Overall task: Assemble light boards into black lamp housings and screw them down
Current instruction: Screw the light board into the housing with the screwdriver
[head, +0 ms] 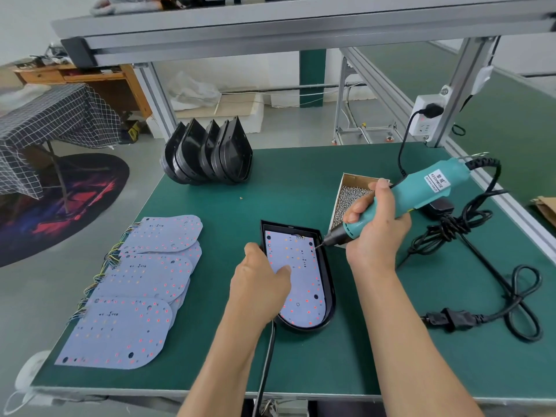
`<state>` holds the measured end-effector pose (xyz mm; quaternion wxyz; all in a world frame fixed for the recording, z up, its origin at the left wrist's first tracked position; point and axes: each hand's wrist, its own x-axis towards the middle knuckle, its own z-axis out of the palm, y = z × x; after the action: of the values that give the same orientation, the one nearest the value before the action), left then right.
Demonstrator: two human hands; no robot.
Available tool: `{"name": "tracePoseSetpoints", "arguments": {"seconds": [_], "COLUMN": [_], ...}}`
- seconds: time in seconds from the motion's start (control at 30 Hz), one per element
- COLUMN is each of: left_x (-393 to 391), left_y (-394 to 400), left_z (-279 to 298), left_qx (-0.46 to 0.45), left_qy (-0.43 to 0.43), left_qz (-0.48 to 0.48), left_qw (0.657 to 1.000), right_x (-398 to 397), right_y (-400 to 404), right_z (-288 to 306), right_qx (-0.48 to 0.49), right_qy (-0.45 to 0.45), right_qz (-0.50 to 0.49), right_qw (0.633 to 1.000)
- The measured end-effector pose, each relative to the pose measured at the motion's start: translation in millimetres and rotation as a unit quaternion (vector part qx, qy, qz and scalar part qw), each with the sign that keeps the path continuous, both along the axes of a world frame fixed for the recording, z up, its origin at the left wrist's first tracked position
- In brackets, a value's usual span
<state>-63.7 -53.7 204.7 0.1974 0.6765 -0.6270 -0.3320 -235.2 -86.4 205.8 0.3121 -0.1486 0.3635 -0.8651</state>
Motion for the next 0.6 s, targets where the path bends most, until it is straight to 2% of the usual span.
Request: {"name": "tracePoseSetpoints", "arguments": {"seconds": [0.6], "left_x": [-6.0], "left_y": [1.6], "left_z": [-1.5], "left_qx": [-0.031], "left_qy": [-0.006], "left_qz": [0.009], "left_qw": [0.999], "right_x": [0.4], "right_y": [-5.0], "right_z": [-10.4], "right_qx": [0.005], "right_qy": [0.035], "right_qz": [0.008], "right_qw": [0.999]}}
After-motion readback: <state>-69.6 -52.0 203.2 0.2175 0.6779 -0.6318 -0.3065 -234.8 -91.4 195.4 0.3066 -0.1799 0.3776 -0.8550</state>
